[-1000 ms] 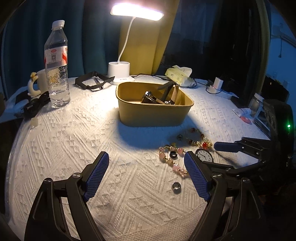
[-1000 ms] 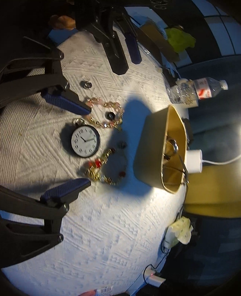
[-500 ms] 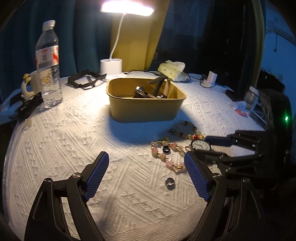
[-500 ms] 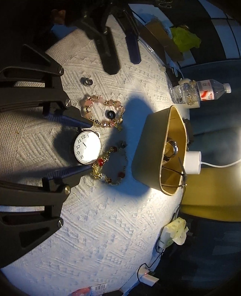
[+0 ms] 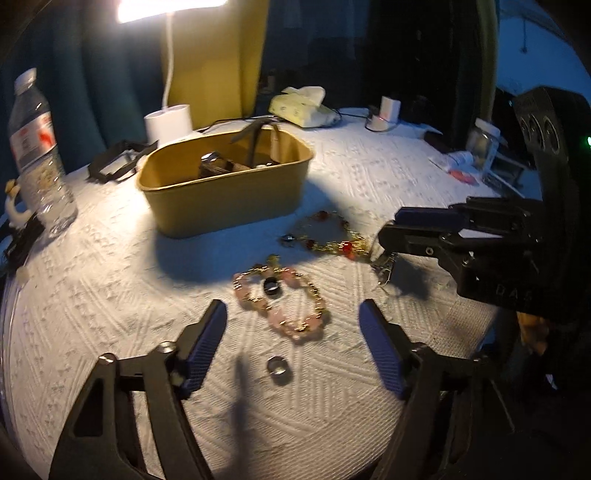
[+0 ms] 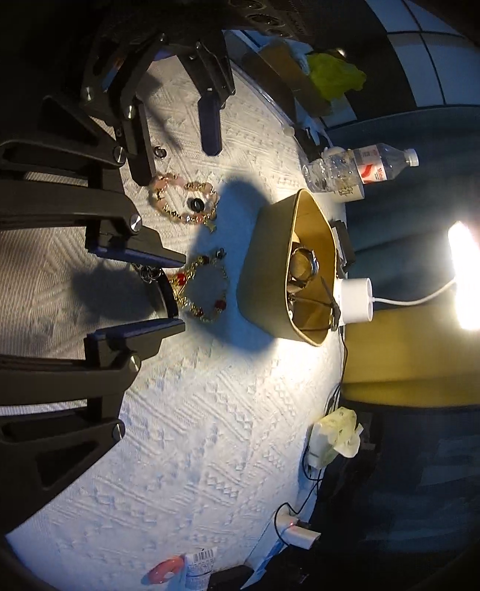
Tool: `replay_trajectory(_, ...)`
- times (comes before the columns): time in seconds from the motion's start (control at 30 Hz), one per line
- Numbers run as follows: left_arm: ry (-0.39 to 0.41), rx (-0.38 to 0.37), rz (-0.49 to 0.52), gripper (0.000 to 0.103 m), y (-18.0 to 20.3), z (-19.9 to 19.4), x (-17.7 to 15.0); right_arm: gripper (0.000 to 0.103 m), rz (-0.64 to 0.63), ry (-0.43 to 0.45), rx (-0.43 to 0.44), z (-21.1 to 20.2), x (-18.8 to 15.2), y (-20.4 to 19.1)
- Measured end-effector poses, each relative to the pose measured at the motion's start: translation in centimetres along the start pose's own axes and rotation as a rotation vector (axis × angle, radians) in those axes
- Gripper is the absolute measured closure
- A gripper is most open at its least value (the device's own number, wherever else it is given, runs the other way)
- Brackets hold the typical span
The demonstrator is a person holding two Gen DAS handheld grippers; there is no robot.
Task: Organize jewelry
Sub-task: 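Grasp the white-faced pocket watch with the right gripper, then grasp the pink beaded bracelet with the left gripper while the right gripper lifts the pocket watch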
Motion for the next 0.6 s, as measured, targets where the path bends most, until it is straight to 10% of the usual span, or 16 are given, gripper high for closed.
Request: replay_trajectory(0.6, -0.085, 0.004, 0.087, 0.091, 1.6, 2.5, 0.8, 0.074, 0.04, -0.07, 0.053, 2.2, -0.8, 1.6)
Point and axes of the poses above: each gripper's, at about its wrist camera, not at the fingertips, and z roughly the way its jaws point, y to its right, x to its top, the point moved 1 cm from there along z, roughly the way its jaws point, and after that the axes turned 7 degrees about -x, right-handed, at the moved point
